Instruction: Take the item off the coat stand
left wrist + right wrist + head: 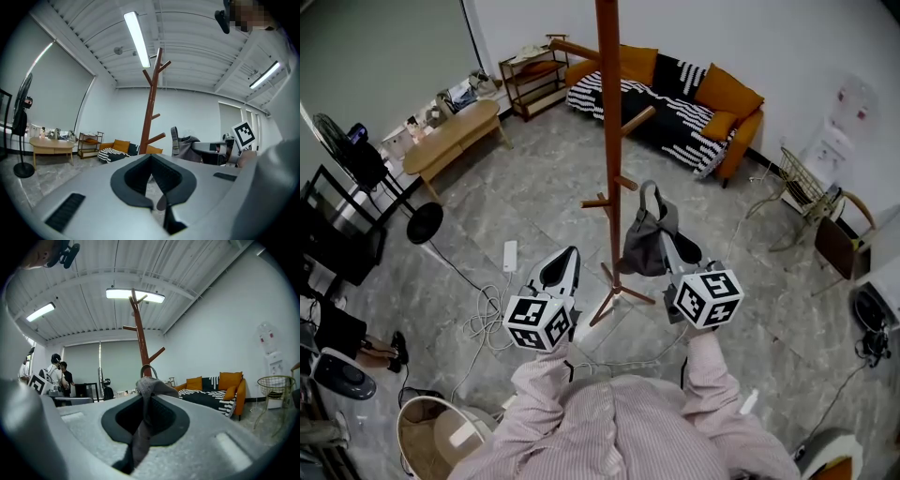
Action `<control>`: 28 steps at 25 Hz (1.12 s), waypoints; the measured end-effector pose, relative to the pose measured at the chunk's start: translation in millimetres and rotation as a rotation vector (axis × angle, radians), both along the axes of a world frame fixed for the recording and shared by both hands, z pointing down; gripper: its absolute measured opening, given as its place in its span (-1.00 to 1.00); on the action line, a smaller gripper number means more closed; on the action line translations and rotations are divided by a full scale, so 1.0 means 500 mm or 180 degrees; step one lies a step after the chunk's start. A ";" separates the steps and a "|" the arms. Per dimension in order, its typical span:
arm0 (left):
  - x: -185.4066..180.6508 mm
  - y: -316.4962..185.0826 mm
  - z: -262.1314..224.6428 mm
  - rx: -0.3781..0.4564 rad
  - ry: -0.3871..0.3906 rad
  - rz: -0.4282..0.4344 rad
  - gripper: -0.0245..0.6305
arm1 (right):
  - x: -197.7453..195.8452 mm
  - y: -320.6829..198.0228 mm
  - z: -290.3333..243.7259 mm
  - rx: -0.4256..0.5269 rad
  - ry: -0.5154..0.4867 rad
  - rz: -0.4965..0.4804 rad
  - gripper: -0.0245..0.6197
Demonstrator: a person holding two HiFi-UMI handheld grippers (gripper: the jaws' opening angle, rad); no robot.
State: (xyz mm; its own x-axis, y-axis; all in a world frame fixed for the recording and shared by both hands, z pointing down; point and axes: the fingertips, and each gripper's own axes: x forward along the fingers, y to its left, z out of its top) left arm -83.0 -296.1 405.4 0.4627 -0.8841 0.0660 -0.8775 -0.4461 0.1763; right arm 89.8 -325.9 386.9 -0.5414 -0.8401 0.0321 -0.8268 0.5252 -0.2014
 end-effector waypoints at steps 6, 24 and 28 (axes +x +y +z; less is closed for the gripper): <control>0.002 0.022 -0.005 0.0010 -0.0069 0.0034 -0.92 | 0.023 0.035 0.018 -0.0004 -0.0036 -0.0033 -0.87; -0.035 0.071 -0.005 0.0053 -0.0116 -0.0068 -0.92 | 0.032 0.101 0.049 0.0002 -0.0206 0.0016 -0.87; -0.042 0.075 -0.004 0.0032 -0.0117 -0.0095 -0.92 | 0.031 0.104 0.050 -0.0017 -0.0202 0.0025 -0.87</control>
